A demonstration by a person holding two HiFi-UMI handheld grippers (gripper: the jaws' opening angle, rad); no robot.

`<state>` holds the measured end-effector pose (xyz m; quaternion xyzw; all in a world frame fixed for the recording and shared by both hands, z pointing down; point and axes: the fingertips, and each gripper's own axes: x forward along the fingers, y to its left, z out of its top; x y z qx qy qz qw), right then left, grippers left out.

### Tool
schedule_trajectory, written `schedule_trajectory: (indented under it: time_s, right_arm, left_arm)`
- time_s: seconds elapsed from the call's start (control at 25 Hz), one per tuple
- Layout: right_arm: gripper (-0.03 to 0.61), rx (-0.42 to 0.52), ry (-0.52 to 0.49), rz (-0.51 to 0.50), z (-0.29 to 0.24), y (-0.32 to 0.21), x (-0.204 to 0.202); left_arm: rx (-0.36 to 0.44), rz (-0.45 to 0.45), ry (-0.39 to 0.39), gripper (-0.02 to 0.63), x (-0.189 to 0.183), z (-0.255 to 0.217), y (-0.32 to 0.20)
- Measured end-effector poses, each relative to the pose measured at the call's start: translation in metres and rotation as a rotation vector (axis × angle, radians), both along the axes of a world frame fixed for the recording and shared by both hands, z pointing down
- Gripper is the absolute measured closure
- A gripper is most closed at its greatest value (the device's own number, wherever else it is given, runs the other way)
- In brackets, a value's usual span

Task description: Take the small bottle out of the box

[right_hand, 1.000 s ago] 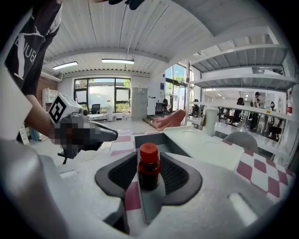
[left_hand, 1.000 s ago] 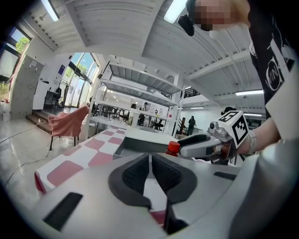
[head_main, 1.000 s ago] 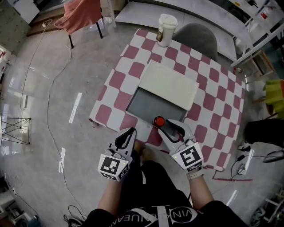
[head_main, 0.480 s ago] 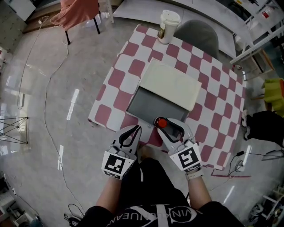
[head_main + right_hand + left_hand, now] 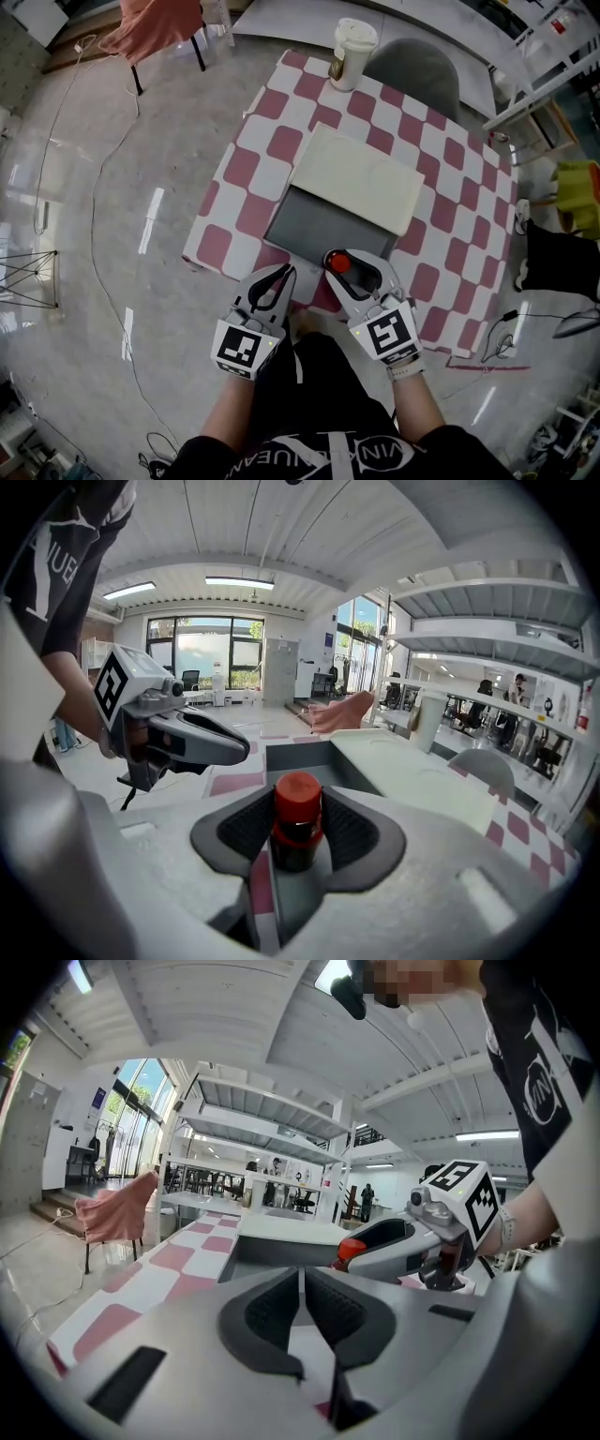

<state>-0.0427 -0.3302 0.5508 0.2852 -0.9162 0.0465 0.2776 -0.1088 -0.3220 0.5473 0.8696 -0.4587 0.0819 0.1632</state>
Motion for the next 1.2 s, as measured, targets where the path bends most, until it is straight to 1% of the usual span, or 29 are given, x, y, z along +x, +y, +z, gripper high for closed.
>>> schedule_trajectory:
  time_s: [0.2,0.4,0.6,0.72,0.96,1.2]
  right_arm:
    - [0.443,-0.019,-0.029,0.020,0.000,-0.003,-0.003]
    - [0.442,-0.019,-0.036,0.040,0.000,-0.003,-0.003]
    - [0.443,-0.022,-0.086,0.059,-0.008,-0.005,0.001]
    - [0.443,-0.013,-0.105,0.067,-0.014,-0.007,0.004]
    - [0.443,-0.041,-0.162,0.134,-0.023,-0.011,0.017]
    - [0.443,-0.029,-0.193,0.168,-0.037,-0.013,0.024]
  left_arm:
    - [-0.008,-0.003,0.004,0.589,-0.002,0.004,0.001]
    - [-0.007,-0.008,0.003,0.589,-0.004,0.006,0.003]
    - [-0.025,-0.025,-0.007,0.589,-0.011,0.005,-0.002]
    - [-0.012,-0.023,0.007,0.589,-0.013,0.001,-0.005]
    - [0.003,-0.015,0.010,0.589,-0.013,-0.007,-0.008]
    - [0.002,-0.014,0.021,0.589,-0.017,-0.013,-0.009]
